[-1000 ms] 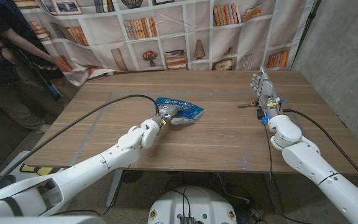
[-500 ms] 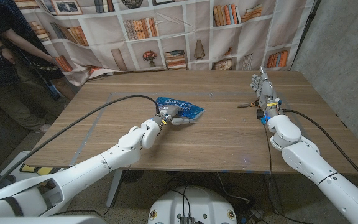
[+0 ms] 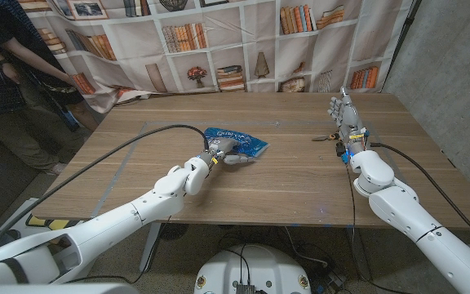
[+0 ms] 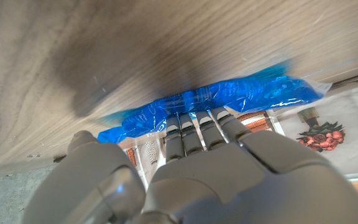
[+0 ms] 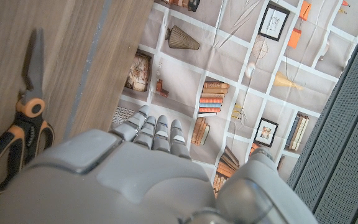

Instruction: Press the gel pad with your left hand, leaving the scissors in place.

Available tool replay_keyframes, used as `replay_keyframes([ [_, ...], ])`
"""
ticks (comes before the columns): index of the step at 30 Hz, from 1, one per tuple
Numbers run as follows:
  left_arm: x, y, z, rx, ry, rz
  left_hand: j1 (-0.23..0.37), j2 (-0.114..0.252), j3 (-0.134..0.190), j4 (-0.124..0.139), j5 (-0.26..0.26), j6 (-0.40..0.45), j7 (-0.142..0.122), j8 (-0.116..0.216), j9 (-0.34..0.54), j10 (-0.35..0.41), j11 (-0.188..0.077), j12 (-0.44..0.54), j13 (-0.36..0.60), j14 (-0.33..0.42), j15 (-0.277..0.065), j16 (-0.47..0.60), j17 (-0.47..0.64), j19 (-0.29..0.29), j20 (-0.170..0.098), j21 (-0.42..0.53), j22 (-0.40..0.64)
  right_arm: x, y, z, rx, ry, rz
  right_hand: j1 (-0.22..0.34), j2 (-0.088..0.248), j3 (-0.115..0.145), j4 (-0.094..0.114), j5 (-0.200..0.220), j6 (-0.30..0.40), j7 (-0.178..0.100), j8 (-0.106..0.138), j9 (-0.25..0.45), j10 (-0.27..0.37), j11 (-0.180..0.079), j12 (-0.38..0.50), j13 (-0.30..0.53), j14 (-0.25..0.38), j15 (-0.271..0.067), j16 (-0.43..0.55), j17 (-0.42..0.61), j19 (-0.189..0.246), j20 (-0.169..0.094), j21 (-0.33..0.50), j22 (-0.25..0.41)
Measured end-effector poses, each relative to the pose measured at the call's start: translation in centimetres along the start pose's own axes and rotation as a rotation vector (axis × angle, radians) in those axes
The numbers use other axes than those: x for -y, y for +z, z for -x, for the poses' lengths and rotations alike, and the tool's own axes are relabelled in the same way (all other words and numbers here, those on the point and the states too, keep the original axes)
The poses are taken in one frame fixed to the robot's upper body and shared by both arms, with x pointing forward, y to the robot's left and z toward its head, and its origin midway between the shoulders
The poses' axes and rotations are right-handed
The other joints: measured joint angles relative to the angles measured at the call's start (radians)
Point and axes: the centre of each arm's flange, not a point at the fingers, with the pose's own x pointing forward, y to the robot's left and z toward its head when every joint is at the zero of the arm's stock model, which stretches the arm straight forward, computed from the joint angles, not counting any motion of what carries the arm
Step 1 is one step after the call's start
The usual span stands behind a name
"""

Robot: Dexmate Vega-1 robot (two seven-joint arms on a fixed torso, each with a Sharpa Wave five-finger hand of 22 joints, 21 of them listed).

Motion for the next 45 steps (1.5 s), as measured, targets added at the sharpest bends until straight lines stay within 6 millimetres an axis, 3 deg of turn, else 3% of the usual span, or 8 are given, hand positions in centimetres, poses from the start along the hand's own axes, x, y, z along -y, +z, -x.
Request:
replay_keyframes([
  [45,-4.1,-0.1,2.1,0.025,0.156,0.033,0.002,0.002,-0.006,-0.001,0.000,0.032,0.001,-0.004,0.006,0.026,-0.005,-0.006,0.008,0.021,0.001,0.000,0.001,0.013,-0.002,-0.003,0.000,-0.4,0.6,0.6,0.028,-0.004,0.003,0.000,0.000,0.000,0.000,0.000,0.000,0.000,0.000,0.000,0.000,0.000,-0.006,0.000,0.000,0.000,0.000,0.000,0.001,-0.001,-0.007,0.000],
])
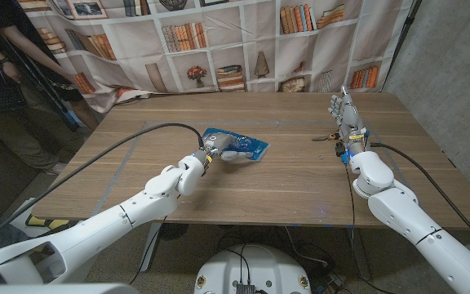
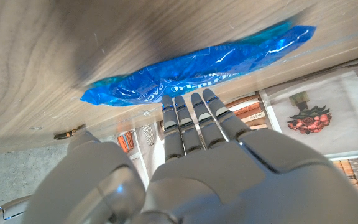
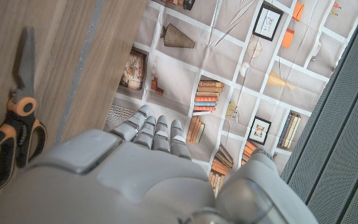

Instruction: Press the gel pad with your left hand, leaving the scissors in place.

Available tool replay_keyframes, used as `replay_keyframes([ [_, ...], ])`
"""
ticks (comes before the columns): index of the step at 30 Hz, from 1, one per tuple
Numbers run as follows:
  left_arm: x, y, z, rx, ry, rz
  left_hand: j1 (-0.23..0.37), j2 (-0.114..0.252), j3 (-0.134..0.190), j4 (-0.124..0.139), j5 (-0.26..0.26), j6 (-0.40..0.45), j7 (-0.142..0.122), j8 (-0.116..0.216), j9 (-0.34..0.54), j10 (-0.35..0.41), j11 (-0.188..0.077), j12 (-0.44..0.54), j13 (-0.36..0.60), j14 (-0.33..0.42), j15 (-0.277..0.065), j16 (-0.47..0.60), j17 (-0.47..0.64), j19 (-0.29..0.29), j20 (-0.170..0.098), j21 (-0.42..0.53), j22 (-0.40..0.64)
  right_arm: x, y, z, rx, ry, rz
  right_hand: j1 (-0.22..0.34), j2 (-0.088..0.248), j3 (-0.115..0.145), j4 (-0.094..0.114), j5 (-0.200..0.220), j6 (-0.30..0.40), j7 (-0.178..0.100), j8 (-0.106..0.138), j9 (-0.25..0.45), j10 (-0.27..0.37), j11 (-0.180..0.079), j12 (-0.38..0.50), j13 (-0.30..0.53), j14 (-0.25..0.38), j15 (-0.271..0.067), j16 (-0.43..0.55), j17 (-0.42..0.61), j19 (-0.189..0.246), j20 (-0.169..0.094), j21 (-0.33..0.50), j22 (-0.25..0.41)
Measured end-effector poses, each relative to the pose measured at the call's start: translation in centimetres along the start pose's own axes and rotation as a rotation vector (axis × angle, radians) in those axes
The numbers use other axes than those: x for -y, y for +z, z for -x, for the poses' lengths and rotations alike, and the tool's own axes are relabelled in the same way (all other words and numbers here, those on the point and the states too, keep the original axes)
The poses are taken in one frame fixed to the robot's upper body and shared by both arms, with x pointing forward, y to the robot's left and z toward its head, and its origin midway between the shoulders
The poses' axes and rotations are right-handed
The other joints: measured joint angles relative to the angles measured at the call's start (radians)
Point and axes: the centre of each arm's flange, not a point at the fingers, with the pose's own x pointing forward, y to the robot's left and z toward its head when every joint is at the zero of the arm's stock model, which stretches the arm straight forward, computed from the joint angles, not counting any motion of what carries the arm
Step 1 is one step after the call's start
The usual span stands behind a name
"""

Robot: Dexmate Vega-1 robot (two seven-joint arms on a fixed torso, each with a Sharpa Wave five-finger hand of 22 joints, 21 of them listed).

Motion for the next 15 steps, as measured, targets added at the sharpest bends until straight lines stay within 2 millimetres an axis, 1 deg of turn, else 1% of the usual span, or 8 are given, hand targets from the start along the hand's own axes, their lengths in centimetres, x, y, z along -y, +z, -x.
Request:
replay_keyframes([
  [2,-0.1,0.0,0.0,0.000,0.009,0.000,0.000,0.000,0.000,0.000,0.000,0.000,0.000,0.000,0.000,0.000,0.000,0.000,0.000,0.000,0.000,0.000,0.000,0.000,0.000,0.000,0.000,-0.1,0.1,0.0,0.001,0.002,0.000,0.000,0.000,-0.004,-0.004,0.000,0.000,0.000,0.000,0.000,0.000,0.000,0.000,0.000,0.000,0.000,0.000,0.000,0.000,0.000,0.000,0.000],
  [8,-1.1,0.2,0.5,0.001,0.044,0.010,0.003,0.003,0.000,0.000,0.000,0.000,0.000,0.000,0.000,0.000,0.000,0.000,0.000,0.000,0.000,0.000,0.000,0.000,0.000,0.000,0.000,-0.1,0.2,0.0,0.004,0.003,0.001,0.000,0.000,-0.004,-0.004,0.000,0.000,0.000,0.000,0.000,0.000,0.000,0.000,0.000,0.000,0.000,0.000,0.000,0.000,0.000,-0.004,0.000],
  [10,-1.4,0.2,0.6,0.000,0.054,0.012,0.003,0.003,-0.004,0.004,0.000,0.000,0.000,0.000,0.000,0.000,0.000,0.000,0.000,0.000,0.000,0.000,0.000,0.000,0.000,0.000,0.000,-0.1,0.2,0.0,0.004,0.005,0.002,0.000,0.000,-0.004,-0.004,0.000,0.000,0.000,0.000,0.000,0.000,0.000,0.000,0.000,0.000,0.000,0.000,0.000,0.000,0.000,-0.004,0.000],
  [12,-1.8,0.3,0.7,0.000,0.064,0.012,0.012,0.012,-0.004,0.004,0.000,0.000,0.000,0.000,0.000,0.000,0.000,0.000,0.000,0.000,0.000,0.000,0.000,0.000,0.000,0.000,0.000,-0.1,0.2,0.0,0.005,0.007,0.002,0.000,0.000,-0.004,-0.004,0.000,0.000,0.000,0.000,0.000,0.000,0.000,0.000,0.000,0.000,0.000,0.000,0.000,0.000,0.000,-0.004,0.000],
  [15,-2.3,0.5,0.9,0.000,0.082,0.009,0.012,0.012,-0.004,0.004,0.000,0.000,0.000,-0.008,0.000,-0.005,0.005,-0.005,0.000,0.000,0.000,0.000,0.000,0.000,0.000,0.000,0.000,-0.1,0.2,0.0,0.006,0.009,0.001,0.000,0.000,-0.004,-0.004,0.000,0.000,0.000,0.000,0.000,0.000,0.000,0.000,0.000,0.000,0.000,0.000,0.000,0.004,0.004,-0.004,0.000],
])
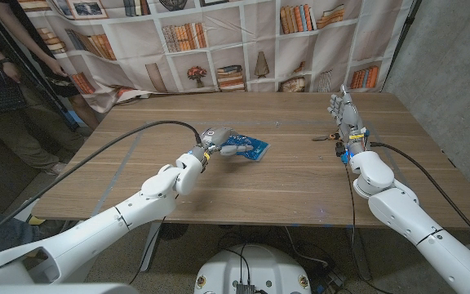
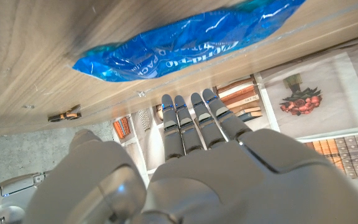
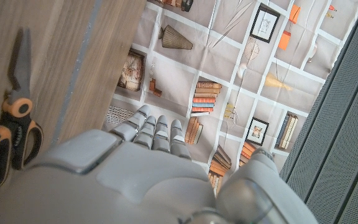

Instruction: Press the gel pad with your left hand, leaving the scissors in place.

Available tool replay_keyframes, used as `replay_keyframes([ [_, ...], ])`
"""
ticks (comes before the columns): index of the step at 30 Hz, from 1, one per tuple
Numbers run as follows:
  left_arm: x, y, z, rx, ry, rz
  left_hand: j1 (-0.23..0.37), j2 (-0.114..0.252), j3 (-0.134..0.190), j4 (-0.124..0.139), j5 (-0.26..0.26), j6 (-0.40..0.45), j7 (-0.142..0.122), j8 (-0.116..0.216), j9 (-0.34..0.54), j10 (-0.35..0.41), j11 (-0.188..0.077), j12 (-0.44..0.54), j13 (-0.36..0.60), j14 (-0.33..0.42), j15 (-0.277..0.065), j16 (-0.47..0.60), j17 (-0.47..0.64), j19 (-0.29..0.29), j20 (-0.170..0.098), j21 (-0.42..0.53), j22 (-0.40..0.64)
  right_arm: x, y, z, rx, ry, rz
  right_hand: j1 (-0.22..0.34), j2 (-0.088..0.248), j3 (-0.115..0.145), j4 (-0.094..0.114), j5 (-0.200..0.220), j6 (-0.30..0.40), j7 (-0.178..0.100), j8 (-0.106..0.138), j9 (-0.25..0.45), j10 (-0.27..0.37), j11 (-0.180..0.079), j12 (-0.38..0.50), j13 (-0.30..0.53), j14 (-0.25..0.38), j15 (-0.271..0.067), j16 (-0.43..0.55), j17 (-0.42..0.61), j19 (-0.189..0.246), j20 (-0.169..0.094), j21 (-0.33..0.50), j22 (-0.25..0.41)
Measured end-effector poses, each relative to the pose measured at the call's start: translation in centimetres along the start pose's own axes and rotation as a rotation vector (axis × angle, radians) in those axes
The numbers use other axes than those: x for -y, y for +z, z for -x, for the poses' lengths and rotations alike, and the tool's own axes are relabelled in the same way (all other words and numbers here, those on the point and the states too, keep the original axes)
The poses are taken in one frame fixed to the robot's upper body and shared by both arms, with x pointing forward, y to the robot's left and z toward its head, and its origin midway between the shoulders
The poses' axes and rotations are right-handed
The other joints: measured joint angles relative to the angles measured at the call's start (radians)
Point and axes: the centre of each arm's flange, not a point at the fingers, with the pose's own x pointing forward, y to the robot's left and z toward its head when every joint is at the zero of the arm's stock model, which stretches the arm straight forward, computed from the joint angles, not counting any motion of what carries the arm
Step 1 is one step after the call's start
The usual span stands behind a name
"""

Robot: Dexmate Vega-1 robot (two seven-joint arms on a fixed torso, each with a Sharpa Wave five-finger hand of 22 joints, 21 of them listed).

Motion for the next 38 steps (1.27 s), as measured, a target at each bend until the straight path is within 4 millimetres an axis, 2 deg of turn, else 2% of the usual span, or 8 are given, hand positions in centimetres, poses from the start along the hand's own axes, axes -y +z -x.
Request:
replay_keyframes([
  [11,-2.2,0.3,0.5,0.000,0.069,-0.020,-0.012,0.008,-0.002,0.002,0.000,-0.016,-0.005,-0.008,0.000,-0.009,0.002,-0.007,0.000,0.000,0.000,-0.004,0.000,-0.006,0.006,-0.008,0.000,0.2,0.0,0.1,0.008,0.000,-0.003,0.000,0.000,0.000,0.000,0.000,0.000,0.000,0.000,0.000,0.005,-0.005,0.000,0.000,0.000,0.000,0.000,0.000,0.000,0.000,0.000,0.000],
  [14,-2.8,0.3,0.6,0.000,0.090,-0.024,-0.012,0.008,-0.004,0.004,0.002,-0.021,0.000,-0.008,0.000,-0.011,0.000,-0.007,0.000,-0.002,-0.002,-0.004,0.000,-0.006,0.006,-0.008,0.000,0.2,0.0,0.2,0.008,0.000,-0.003,0.000,0.000,0.000,0.000,0.000,0.000,0.000,0.000,0.000,0.005,-0.005,0.000,0.000,0.000,0.000,0.000,0.000,0.000,0.000,0.000,0.000],
  [20,-3.8,0.3,0.9,-0.005,0.126,-0.032,-0.012,0.008,-0.004,0.004,0.005,-0.030,-0.009,-0.017,0.000,-0.020,0.002,-0.007,0.000,-0.015,-0.004,-0.008,0.000,-0.016,0.014,-0.016,0.000,0.3,0.1,0.2,0.013,0.001,0.000,0.000,0.000,0.000,0.000,0.000,0.000,0.000,0.000,0.000,0.011,0.000,0.000,0.000,0.000,0.000,0.000,0.000,0.000,0.000,0.000,0.000],
  [38,-4.9,0.2,1.4,-0.017,0.160,-0.046,-0.004,0.001,-0.008,0.008,0.005,-0.032,-0.011,-0.018,0.000,-0.027,-0.006,-0.012,0.000,-0.020,0.002,-0.008,0.000,-0.020,0.012,-0.022,0.000,0.4,-0.2,0.0,0.018,0.004,0.000,0.007,0.007,0.000,0.000,0.000,0.000,0.000,0.000,0.000,0.011,0.000,0.000,0.000,0.000,0.000,0.000,0.000,0.000,0.000,-0.004,0.005],
])
